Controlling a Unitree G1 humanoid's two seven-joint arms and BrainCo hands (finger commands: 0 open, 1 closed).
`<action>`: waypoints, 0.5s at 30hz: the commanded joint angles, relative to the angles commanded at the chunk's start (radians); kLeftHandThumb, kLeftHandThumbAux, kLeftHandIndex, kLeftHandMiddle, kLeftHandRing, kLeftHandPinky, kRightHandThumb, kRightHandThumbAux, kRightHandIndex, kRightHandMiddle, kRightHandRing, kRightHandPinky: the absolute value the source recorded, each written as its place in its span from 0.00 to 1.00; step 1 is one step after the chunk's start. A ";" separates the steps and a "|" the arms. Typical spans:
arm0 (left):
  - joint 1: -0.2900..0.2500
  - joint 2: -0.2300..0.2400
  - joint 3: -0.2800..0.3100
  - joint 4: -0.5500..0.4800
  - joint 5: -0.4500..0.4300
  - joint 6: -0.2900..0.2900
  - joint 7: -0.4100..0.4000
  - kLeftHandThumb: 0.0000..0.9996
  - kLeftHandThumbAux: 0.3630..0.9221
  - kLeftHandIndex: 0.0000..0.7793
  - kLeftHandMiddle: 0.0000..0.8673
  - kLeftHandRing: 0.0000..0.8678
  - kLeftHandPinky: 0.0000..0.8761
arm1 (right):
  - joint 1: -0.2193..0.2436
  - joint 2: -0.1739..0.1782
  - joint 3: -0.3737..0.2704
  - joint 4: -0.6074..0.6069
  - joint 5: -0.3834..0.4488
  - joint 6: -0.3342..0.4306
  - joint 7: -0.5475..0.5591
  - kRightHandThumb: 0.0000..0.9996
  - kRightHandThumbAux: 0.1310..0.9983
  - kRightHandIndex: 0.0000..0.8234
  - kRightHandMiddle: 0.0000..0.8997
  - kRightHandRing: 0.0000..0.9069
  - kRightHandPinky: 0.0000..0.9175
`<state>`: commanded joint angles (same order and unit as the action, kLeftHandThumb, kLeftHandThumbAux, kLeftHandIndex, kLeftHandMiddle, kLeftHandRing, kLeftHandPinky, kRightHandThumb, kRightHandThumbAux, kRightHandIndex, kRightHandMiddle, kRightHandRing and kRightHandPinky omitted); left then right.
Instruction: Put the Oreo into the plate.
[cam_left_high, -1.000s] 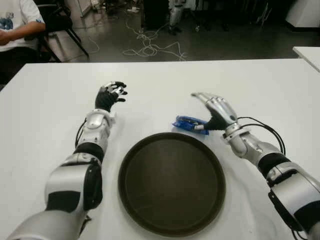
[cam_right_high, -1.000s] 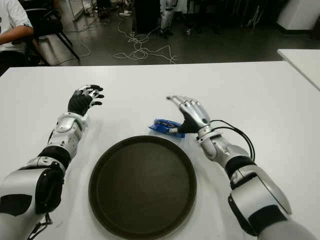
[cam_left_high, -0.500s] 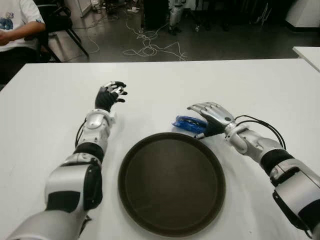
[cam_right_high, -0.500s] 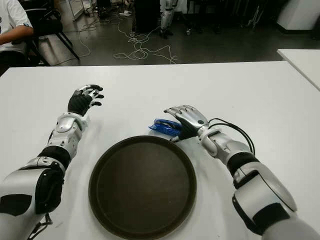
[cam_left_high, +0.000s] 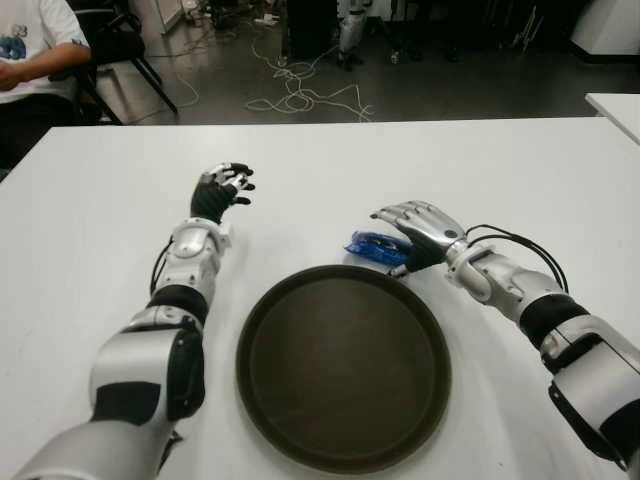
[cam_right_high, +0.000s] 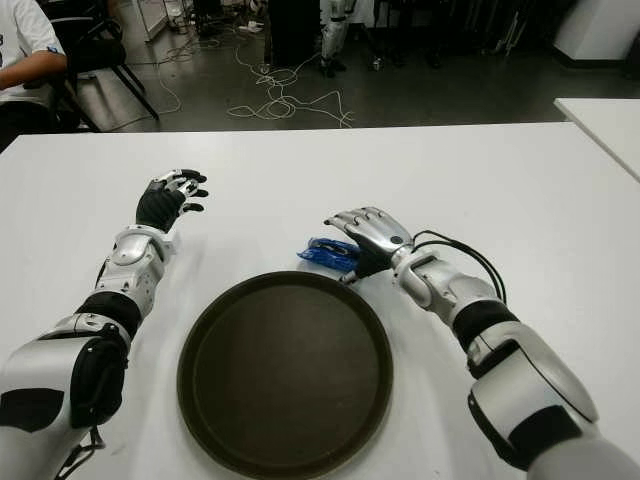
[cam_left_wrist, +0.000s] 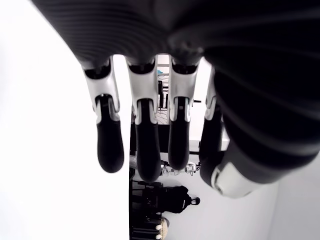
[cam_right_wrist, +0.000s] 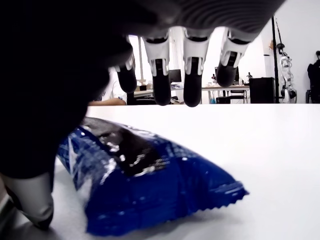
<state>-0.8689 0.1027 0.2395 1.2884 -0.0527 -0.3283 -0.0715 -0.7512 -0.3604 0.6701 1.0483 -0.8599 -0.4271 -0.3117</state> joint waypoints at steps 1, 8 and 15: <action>0.000 0.000 0.000 0.000 0.000 0.000 0.000 0.67 0.64 0.51 0.42 0.48 0.56 | 0.002 0.000 0.001 -0.006 -0.002 0.008 0.003 0.00 0.63 0.15 0.15 0.15 0.10; 0.000 0.001 0.000 0.000 0.004 -0.002 -0.004 0.67 0.64 0.51 0.41 0.47 0.55 | 0.016 -0.001 -0.001 -0.043 -0.007 0.052 0.019 0.00 0.64 0.15 0.15 0.15 0.12; 0.000 -0.001 0.004 0.000 0.000 -0.003 -0.003 0.67 0.64 0.51 0.41 0.47 0.57 | 0.027 -0.004 0.000 -0.074 -0.010 0.074 0.023 0.00 0.66 0.14 0.16 0.15 0.13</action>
<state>-0.8692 0.1015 0.2438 1.2887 -0.0524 -0.3309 -0.0747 -0.7239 -0.3644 0.6700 0.9745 -0.8694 -0.3535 -0.2885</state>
